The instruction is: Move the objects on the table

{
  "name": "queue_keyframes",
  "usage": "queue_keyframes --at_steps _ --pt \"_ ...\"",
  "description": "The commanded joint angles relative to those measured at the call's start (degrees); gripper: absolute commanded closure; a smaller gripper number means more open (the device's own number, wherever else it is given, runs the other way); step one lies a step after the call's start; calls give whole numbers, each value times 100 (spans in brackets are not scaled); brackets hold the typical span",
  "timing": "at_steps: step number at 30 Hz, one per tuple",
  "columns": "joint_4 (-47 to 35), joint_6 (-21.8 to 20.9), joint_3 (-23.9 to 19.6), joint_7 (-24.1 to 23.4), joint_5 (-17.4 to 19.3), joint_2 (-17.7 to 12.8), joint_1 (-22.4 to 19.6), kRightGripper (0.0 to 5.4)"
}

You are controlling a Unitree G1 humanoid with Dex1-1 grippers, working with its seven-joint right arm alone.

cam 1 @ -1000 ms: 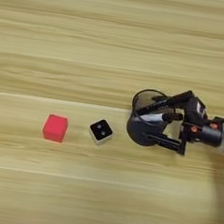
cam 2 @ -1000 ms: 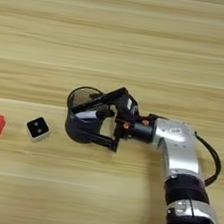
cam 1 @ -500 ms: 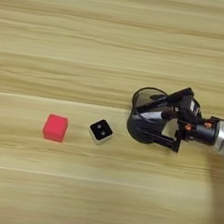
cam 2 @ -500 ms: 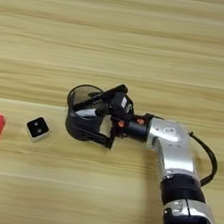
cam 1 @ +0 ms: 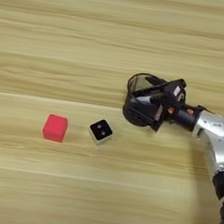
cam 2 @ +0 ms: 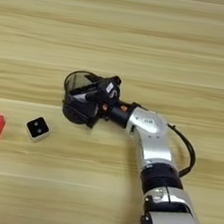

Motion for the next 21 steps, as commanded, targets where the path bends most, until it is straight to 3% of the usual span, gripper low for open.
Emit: queue_keyframes --at_steps 1,8,21 --pt "-65 -145 -148 -551 -32 -22 -674 2" --pt "101 -160 -164 -873 -32 -21 -818 2" --pt "39 -122 -217 -839 85 -39 -875 2"
